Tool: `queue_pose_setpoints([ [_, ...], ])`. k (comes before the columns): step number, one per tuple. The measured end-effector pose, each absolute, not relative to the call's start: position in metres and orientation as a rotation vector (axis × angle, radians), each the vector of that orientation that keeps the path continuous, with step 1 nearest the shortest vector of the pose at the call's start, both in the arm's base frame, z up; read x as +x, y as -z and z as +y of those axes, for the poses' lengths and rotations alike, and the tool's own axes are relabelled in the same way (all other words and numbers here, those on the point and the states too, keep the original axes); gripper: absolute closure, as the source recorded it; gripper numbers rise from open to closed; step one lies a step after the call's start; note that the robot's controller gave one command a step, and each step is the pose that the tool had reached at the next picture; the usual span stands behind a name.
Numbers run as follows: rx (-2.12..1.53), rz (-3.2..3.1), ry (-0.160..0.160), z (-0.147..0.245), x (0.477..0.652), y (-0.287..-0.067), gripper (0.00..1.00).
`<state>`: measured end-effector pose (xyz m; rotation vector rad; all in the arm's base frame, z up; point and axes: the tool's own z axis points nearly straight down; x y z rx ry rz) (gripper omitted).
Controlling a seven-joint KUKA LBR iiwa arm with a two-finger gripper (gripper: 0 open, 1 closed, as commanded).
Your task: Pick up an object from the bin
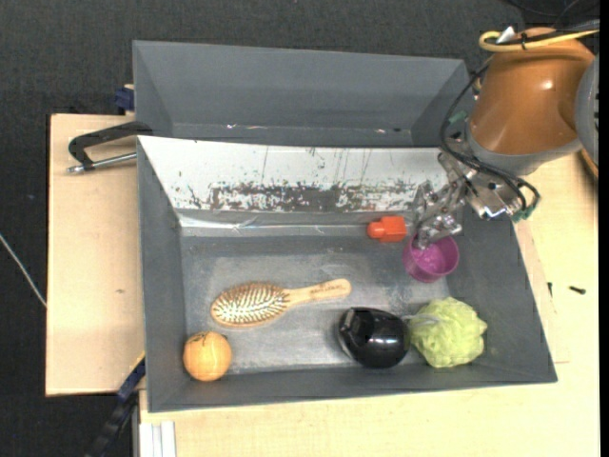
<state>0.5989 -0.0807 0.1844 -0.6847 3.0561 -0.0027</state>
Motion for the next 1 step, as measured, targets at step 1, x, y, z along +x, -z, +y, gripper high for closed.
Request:
queue_pose_setpoints([
  [1, -0.697, 3.064, -0.004, -0.0786, 0.5983, -0.2199, 1.00],
])
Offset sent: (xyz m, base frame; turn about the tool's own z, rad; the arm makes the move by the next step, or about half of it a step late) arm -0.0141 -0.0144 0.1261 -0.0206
